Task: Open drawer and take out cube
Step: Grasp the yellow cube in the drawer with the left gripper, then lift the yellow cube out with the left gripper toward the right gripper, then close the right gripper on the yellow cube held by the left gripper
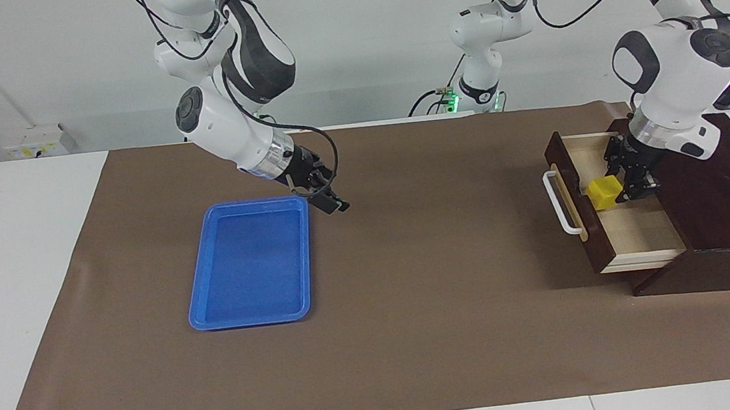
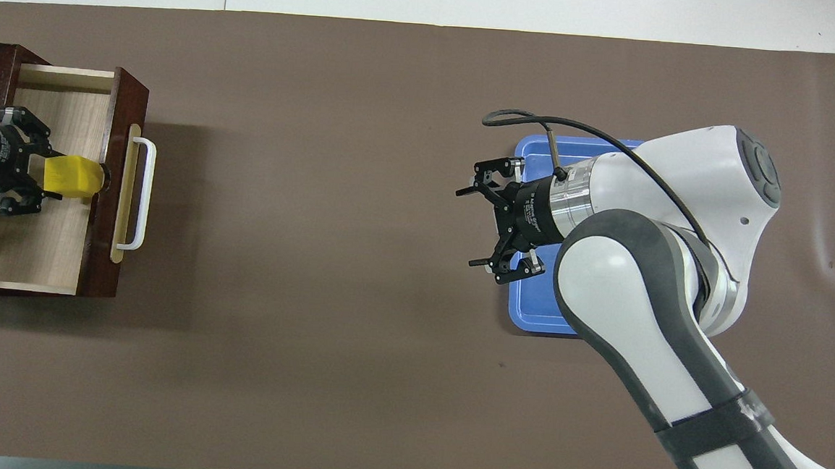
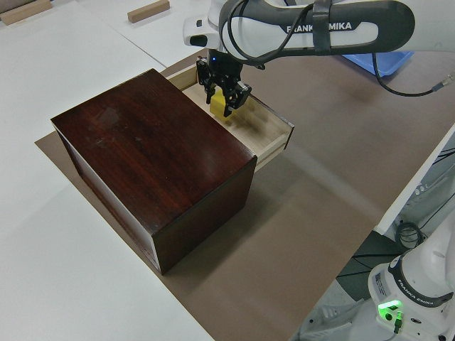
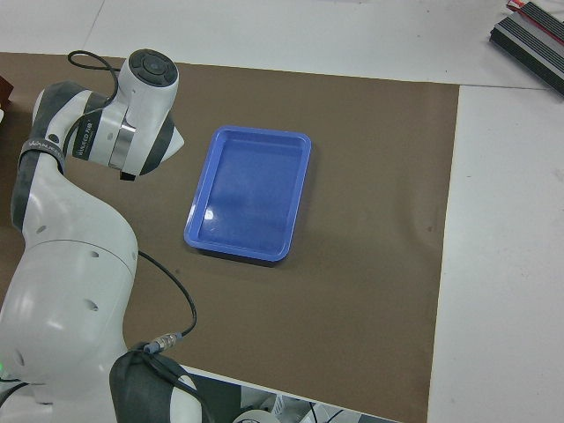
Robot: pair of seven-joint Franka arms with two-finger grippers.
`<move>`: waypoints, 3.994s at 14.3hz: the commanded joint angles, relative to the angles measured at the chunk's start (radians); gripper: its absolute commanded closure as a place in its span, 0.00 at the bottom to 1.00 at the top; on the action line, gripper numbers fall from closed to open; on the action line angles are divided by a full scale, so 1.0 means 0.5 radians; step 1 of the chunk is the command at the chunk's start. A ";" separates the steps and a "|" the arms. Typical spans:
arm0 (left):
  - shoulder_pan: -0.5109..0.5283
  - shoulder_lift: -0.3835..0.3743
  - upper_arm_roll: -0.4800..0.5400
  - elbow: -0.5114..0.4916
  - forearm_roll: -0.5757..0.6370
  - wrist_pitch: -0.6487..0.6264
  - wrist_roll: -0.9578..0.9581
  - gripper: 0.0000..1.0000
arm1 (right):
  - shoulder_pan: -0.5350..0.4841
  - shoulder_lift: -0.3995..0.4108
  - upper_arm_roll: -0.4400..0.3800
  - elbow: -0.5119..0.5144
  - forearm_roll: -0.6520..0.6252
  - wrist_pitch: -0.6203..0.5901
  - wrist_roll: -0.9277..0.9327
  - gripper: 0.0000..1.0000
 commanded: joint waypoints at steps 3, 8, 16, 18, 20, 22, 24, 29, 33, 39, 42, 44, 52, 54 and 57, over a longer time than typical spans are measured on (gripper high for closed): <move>-0.215 0.219 -0.004 0.613 -0.027 -0.471 -0.059 1.00 | -0.004 -0.017 0.007 -0.009 0.045 0.037 0.017 0.00; -0.519 0.241 -0.010 0.647 -0.018 -0.508 -0.430 1.00 | -0.001 -0.001 0.007 0.019 0.051 0.068 0.020 0.00; -0.955 0.308 -0.010 0.816 -0.085 -0.677 -0.974 1.00 | 0.235 0.412 0.004 0.380 0.214 0.154 0.197 0.00; -0.977 0.314 -0.013 0.807 -0.082 -0.661 -0.980 1.00 | 0.266 0.614 0.004 0.616 0.201 0.218 0.354 0.00; -0.974 0.314 -0.010 0.798 -0.079 -0.640 -0.980 1.00 | 0.288 0.701 0.007 0.730 0.217 0.231 0.418 0.00; -0.962 0.311 -0.010 0.788 -0.073 -0.603 -0.980 1.00 | 0.294 0.765 0.010 0.801 0.241 0.237 0.522 0.00; -0.959 0.311 -0.010 0.782 -0.073 -0.594 -0.977 1.00 | 0.398 0.833 0.007 0.899 0.247 0.273 0.673 0.00; -0.962 0.308 -0.010 0.761 -0.070 -0.569 -0.977 1.00 | 0.481 0.827 0.007 0.909 0.223 0.280 0.719 0.00; -0.968 0.308 -0.013 0.755 -0.073 -0.554 -0.977 1.00 | 0.558 0.790 0.007 0.906 0.208 0.268 0.722 0.00; -0.968 0.302 -0.013 0.733 -0.073 -0.545 -0.977 1.00 | 0.524 0.689 -0.005 0.909 0.226 0.151 0.784 0.00; -0.971 0.302 -0.013 0.733 -0.070 -0.545 -0.977 1.00 | 0.527 0.686 -0.009 0.951 0.229 0.163 0.851 0.00; -0.971 0.302 -0.013 0.733 -0.073 -0.548 -0.974 1.00 | 0.524 0.692 -0.009 0.961 0.226 0.172 0.876 0.00; -0.968 0.302 -0.013 0.733 -0.070 -0.538 -0.974 1.00 | 0.515 0.851 -0.012 1.221 0.214 0.157 0.928 0.00; -0.968 0.302 -0.013 0.733 -0.070 -0.541 -0.974 1.00 | 0.536 0.885 -0.015 1.264 0.180 0.169 0.952 0.00; -0.971 0.302 -0.013 0.733 -0.070 -0.548 -0.974 1.00 | 0.546 0.885 -0.015 1.264 0.168 0.148 0.953 0.00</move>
